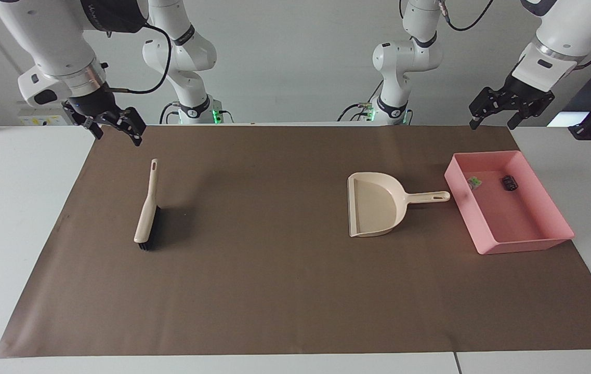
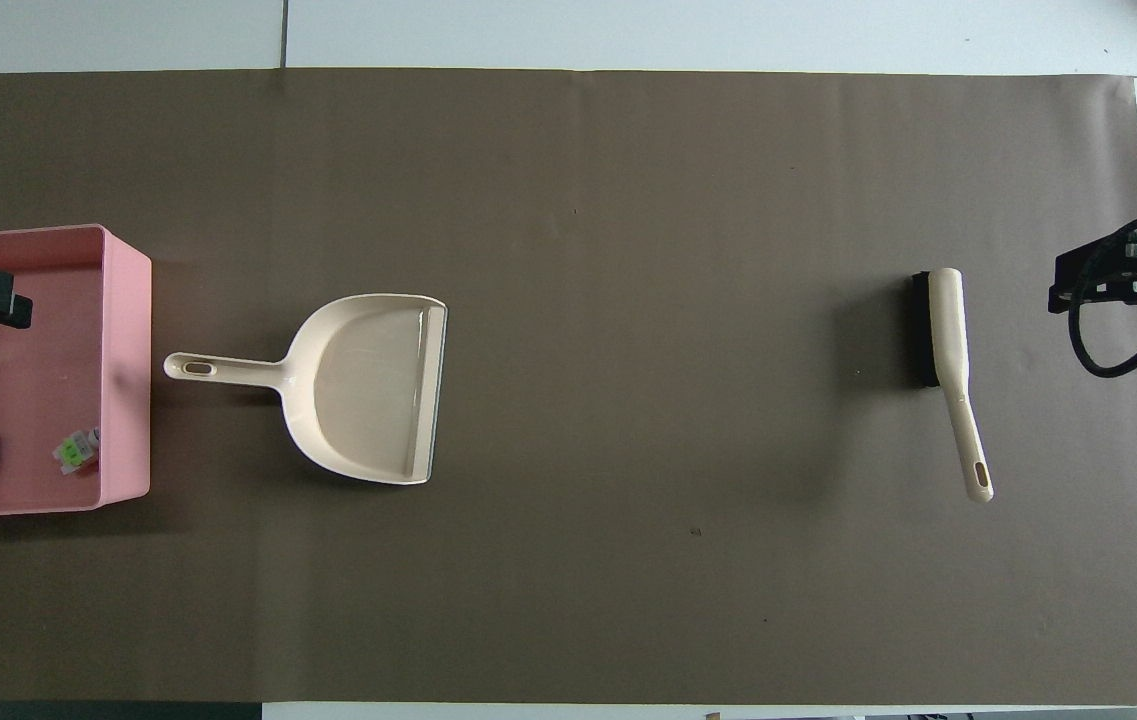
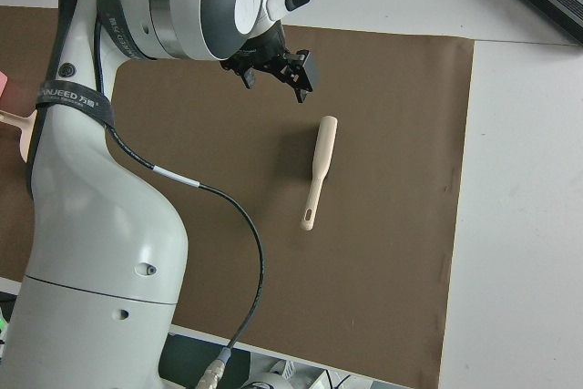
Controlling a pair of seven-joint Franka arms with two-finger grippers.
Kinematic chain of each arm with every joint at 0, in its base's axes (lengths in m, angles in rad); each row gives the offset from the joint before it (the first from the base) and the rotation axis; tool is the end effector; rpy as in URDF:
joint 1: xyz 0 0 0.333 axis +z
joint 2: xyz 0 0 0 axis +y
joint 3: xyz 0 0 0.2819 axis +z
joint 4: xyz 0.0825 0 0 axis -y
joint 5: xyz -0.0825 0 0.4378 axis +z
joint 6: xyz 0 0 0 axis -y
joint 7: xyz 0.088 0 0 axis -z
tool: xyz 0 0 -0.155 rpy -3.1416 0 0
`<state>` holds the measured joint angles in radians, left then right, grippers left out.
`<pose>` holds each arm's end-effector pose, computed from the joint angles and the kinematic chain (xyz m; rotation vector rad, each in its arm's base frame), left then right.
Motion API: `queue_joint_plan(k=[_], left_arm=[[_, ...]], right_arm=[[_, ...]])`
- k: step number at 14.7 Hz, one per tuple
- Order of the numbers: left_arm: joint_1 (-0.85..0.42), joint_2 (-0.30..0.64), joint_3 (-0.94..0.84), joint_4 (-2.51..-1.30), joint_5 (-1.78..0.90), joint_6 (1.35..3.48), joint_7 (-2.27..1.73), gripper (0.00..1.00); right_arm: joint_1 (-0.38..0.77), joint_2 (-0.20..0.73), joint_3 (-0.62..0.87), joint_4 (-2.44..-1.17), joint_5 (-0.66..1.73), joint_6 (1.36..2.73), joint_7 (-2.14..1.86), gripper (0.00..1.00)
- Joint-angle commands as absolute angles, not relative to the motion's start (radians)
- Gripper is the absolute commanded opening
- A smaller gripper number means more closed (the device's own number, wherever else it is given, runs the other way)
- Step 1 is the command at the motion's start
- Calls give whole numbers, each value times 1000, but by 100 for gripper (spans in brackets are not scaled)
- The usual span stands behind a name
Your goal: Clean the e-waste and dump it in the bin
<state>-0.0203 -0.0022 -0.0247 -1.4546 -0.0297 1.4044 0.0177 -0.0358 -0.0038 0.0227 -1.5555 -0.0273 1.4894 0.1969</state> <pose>0.5865 -0.0314 0.5897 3.1102 -0.1041 -0.0753 0.5956 -0.0122 0.5459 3.0899 -0.3278 -0.0925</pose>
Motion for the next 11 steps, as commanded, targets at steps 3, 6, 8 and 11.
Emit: queue_joint_plan(k=[3,6,8,11], left_arm=[[-18,-48,-28,-1525,-11,1419,6,98],[-20,-51,-28,-1534,-11,1419,3,99],[-20,-51,-28,-1535,-11,1420,-8,99],[-18,-69,-28,-1568,-11,1439,-8,99]], right_arm=[[-58,-11,37,-1563,-6,1526,221,99],[-61,-11,35,-1571,15,1545,212,99],[-55,-11,35,-1569,2,1539,199,99],[-60,-11,35,-1571,2,1554,125,99]])
